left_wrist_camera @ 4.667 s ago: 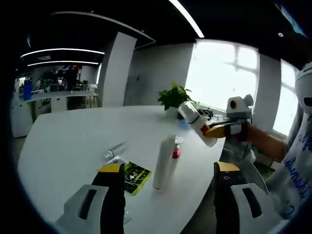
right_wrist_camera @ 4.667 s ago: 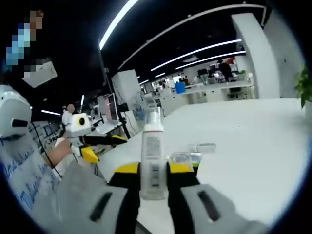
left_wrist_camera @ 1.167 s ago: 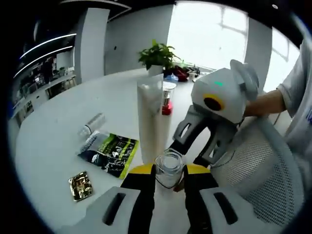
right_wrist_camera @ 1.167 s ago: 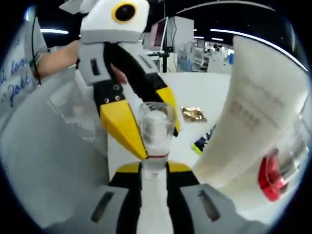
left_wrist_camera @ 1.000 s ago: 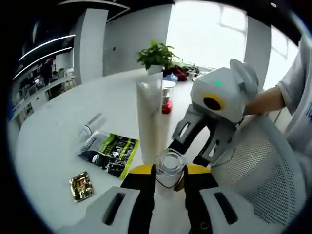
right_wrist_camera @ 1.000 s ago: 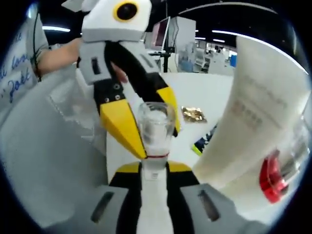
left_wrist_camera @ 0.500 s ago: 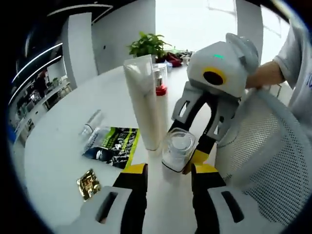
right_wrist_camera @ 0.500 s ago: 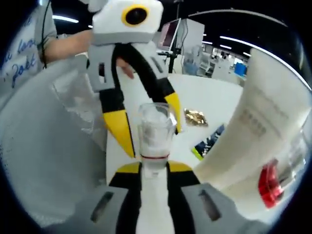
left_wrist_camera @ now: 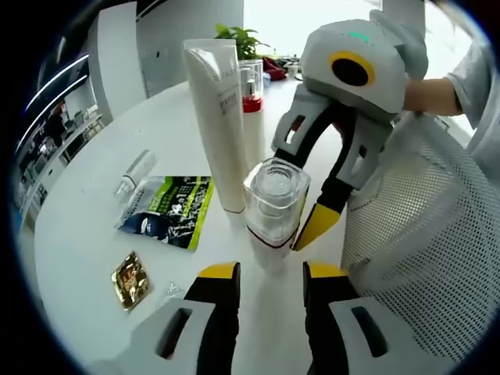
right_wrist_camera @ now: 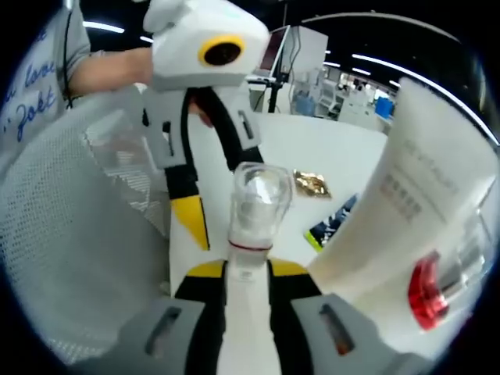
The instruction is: Arrange the skincare products in the storage area until every visible bottle or jar stands upright without overlapping.
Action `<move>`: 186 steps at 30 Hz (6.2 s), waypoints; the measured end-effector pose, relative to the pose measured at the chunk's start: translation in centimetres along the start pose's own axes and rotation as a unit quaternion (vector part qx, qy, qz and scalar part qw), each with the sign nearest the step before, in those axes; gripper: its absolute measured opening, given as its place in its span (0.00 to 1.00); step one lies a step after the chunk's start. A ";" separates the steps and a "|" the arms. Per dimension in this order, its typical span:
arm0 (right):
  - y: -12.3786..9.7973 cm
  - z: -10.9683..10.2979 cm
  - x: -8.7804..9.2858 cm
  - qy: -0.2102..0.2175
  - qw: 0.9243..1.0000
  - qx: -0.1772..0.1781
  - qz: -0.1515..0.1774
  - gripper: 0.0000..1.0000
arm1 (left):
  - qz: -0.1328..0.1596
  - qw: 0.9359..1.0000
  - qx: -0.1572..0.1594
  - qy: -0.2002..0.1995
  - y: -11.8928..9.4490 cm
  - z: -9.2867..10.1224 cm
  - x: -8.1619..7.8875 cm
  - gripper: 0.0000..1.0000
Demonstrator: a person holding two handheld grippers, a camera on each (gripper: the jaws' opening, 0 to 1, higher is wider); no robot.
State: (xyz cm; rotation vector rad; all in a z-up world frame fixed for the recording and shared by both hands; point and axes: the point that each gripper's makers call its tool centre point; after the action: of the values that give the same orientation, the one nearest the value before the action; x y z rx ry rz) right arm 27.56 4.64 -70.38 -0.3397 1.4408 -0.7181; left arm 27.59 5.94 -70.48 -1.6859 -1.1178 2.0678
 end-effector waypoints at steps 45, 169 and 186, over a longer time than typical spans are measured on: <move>-3.9 0.2 4.0 0.093 0.991 0.037 -0.085 0.14 | -0.015 0.999 0.042 0.006 4.2 2.5 -2.9 0.06; -5.3 7.2 6.9 0.030 0.999 0.003 -0.018 0.10 | 0.030 0.998 -0.053 0.000 5.2 -3.9 -4.7 0.18; -13.0 10.6 -0.2 0.017 0.997 -0.004 0.082 0.24 | 0.031 0.998 -0.048 0.005 4.7 -4.0 -4.5 0.22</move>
State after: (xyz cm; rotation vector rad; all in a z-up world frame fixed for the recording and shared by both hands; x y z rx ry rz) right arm 34.68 -7.14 -60.78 -0.2137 1.4855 -0.5882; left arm 33.89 1.61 -70.56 -1.7936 -1.1943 2.0709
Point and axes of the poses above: the point that each gripper's makers call its tool centre point, and the gripper's own axes: y roughly forward along the fingers, z roughly to its right, x roughly out of its underside, and after that the axes turned 3 degrees about z, right-handed
